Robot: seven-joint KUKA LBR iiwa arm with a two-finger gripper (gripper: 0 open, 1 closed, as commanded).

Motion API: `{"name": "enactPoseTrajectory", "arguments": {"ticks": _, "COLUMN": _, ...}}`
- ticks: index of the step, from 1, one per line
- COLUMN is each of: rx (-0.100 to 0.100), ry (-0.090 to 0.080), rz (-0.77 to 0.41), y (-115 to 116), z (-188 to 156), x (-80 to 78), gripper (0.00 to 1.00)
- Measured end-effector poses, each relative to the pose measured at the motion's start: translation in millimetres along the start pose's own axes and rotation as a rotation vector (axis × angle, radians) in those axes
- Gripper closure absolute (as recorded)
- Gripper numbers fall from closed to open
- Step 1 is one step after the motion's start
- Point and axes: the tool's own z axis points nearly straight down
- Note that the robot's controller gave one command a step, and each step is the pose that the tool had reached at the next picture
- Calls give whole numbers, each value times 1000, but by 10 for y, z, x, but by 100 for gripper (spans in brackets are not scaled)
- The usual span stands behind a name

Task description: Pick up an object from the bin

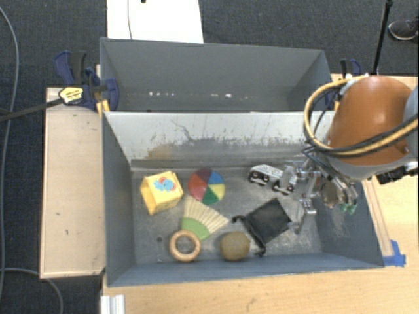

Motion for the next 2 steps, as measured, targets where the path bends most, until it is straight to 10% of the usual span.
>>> {"name": "enactPoseTrajectory", "arguments": {"ticks": 2, "rx": 1, "ry": -11, "rz": -88, "y": 32, "z": 554, "x": -94, "gripper": 0}}
